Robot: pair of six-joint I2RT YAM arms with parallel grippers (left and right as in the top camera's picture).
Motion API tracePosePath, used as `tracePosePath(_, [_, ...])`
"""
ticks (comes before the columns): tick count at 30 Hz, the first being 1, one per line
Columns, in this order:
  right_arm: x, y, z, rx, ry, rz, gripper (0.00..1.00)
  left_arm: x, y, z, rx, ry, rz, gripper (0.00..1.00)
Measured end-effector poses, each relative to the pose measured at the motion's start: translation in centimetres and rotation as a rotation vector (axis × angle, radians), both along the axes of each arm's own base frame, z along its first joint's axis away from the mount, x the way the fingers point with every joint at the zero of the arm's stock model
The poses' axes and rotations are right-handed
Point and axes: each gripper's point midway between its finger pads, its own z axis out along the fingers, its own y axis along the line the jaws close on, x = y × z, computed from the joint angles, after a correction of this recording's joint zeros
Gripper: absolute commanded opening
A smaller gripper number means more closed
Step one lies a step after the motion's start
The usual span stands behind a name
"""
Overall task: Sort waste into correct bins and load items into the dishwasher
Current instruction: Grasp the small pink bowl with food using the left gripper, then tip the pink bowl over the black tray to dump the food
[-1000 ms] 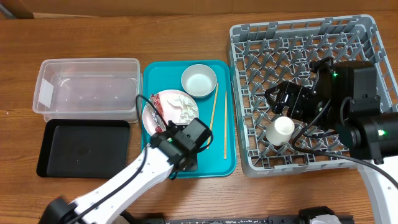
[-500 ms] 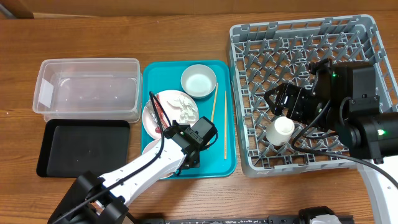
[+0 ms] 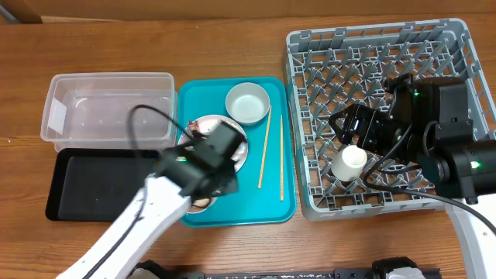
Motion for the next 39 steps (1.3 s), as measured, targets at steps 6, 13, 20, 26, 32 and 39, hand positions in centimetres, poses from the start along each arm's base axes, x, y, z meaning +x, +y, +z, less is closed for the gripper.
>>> tracePosePath(6, [0.0,0.0,0.0,0.001,0.000,0.000,0.93,2.1,5.3,1.9,-0.236,0.005,0.102,0.04])
tracePosePath(13, [0.0,0.0,0.0,0.001,-0.001,0.000,0.93,3.2,11.2,1.4,-0.507,-0.067,0.173,0.04])
tracePosePath(20, [0.1,0.0,0.1,0.001,-0.004,0.000,0.93,4.1,13.7,-0.7,-0.790,-0.180,0.152,0.04])
tracePosePath(26, [0.1,0.0,0.1,0.001,-0.005,0.000,0.93,4.7,15.3,0.7,-1.051,-0.340,0.194,0.04])
tracePosePath(32, [0.1,0.0,0.1,0.001,-0.005,0.000,0.93,4.9,16.7,0.9,-1.124,-0.436,0.221,0.04])
tracePosePath(39, [0.1,0.0,0.1,0.001,-0.005,0.000,0.93,4.8,16.9,1.7,-1.152,-0.484,0.222,0.04])
